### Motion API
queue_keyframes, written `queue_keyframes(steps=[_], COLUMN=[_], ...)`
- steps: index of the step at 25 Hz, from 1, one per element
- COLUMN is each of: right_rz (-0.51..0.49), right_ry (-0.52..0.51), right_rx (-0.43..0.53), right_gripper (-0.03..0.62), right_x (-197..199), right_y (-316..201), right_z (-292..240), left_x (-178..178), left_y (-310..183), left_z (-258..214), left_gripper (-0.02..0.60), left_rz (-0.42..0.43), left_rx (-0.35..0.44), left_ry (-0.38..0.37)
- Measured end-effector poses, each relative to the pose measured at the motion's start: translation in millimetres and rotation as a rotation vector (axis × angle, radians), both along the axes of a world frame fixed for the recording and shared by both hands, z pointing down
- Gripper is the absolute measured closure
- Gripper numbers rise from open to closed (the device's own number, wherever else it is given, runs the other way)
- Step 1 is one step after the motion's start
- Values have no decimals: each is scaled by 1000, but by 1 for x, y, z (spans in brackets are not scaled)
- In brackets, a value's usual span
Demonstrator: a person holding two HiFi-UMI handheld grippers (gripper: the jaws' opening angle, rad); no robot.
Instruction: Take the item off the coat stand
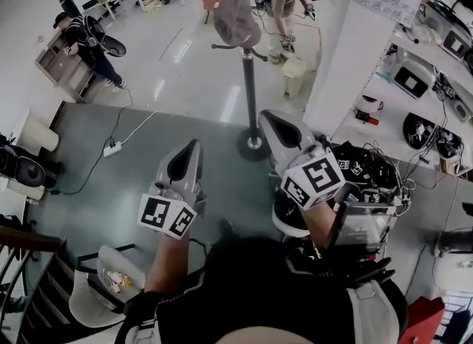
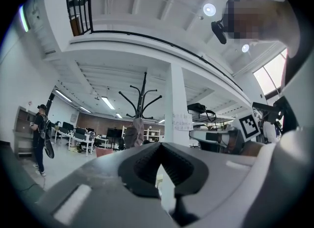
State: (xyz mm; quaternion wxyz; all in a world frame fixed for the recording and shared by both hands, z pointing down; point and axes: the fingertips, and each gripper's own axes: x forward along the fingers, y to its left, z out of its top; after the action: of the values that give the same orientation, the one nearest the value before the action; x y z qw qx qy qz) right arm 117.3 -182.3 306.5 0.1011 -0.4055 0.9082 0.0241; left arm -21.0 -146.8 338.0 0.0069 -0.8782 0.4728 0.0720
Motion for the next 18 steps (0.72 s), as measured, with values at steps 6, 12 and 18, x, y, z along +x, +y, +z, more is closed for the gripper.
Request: queue_keyframes(steps=[6,12,18], right_rz=[43,78,107], right_ry=[12,13,26], right_rx=[18,30,41], right_gripper=[585,583,573], right_x=[-22,-37,-52], right_y=[-16,-34,-52], right_z=[-5,-12,-17], left_x=[-22,-43,-60], left_y=[-22,-44,-60], left_z=[-2,-6,-5], left_gripper=[568,568,568], left_rz=[30,48,74], left_rx=[5,16,20], left_ry=[-4,12,25])
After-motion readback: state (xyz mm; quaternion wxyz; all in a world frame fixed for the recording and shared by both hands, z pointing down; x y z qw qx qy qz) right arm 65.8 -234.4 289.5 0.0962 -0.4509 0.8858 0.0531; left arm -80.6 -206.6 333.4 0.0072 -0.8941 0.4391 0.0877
